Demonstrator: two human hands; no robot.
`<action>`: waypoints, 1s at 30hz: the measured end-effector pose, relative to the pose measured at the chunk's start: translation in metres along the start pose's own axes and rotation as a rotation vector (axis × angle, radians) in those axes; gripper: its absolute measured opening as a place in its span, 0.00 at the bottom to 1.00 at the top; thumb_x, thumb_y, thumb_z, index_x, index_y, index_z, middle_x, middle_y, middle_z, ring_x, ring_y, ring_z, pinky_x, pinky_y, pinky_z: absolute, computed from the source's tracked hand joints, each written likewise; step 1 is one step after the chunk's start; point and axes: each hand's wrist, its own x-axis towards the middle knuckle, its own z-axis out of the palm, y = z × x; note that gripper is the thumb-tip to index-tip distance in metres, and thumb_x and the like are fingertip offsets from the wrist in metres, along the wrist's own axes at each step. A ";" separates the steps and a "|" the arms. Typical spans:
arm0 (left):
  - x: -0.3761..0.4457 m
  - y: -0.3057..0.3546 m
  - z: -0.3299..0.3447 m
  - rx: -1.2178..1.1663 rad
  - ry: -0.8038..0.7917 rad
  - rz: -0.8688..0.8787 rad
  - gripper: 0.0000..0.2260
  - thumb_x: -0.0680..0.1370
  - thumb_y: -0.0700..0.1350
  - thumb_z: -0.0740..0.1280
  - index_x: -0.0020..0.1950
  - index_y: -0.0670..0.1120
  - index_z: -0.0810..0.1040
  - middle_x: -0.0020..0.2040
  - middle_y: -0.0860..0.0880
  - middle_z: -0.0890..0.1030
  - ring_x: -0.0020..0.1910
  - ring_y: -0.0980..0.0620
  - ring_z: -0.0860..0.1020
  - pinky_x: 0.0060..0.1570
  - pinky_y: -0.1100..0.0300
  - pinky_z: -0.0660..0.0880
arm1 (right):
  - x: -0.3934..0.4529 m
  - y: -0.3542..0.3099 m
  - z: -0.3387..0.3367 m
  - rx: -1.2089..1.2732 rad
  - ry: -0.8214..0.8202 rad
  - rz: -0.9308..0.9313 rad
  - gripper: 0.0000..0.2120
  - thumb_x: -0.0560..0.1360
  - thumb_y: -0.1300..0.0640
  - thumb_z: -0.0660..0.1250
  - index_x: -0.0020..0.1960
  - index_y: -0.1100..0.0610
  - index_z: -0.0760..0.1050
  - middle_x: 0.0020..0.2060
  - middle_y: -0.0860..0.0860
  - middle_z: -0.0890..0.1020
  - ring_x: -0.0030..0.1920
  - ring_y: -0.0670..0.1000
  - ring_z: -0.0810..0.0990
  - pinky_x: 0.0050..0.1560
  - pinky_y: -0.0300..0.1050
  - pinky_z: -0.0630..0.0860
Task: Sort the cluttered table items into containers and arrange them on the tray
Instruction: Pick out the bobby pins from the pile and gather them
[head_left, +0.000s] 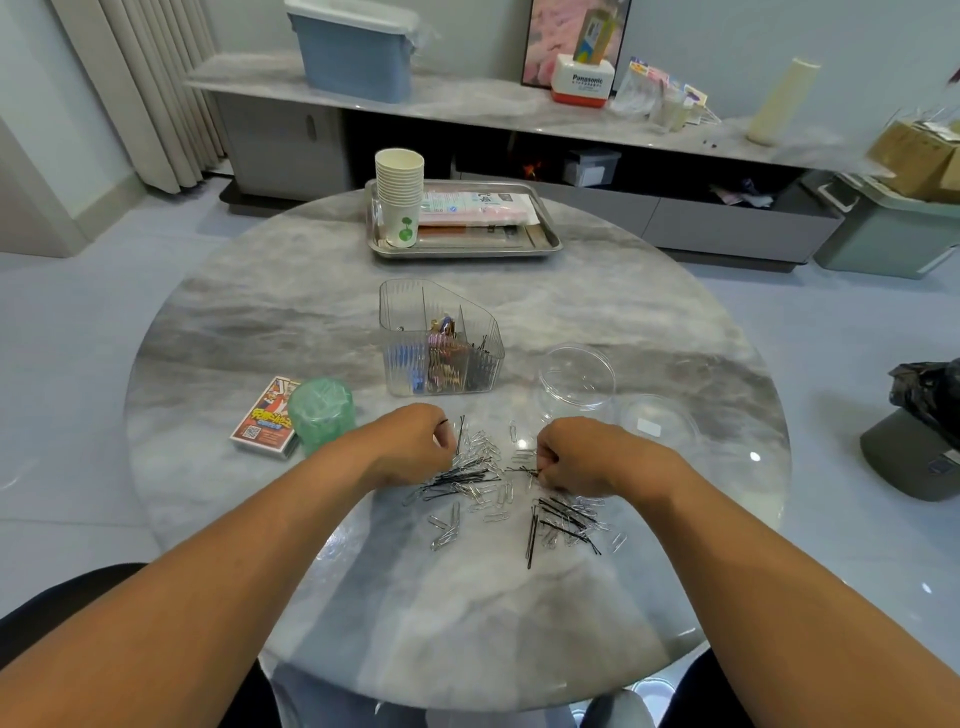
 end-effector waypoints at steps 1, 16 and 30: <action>0.000 -0.002 0.000 0.032 -0.015 -0.008 0.05 0.75 0.44 0.72 0.45 0.52 0.78 0.43 0.55 0.79 0.38 0.57 0.75 0.33 0.64 0.68 | 0.000 0.000 -0.002 0.032 0.011 0.002 0.03 0.77 0.60 0.67 0.44 0.55 0.78 0.42 0.50 0.83 0.41 0.50 0.76 0.42 0.46 0.73; -0.004 0.001 0.012 0.428 0.097 0.057 0.03 0.74 0.43 0.69 0.45 0.48 0.82 0.43 0.50 0.84 0.43 0.48 0.81 0.39 0.56 0.77 | 0.000 0.009 -0.016 0.124 0.126 0.167 0.08 0.72 0.58 0.78 0.36 0.52 0.81 0.39 0.48 0.86 0.42 0.51 0.84 0.45 0.45 0.79; -0.008 0.011 0.000 -0.460 -0.229 -0.117 0.11 0.84 0.47 0.62 0.44 0.44 0.70 0.35 0.46 0.68 0.30 0.51 0.65 0.32 0.59 0.68 | 0.014 0.009 0.003 0.034 0.113 0.216 0.11 0.70 0.66 0.66 0.32 0.57 0.69 0.28 0.52 0.71 0.31 0.55 0.72 0.31 0.41 0.69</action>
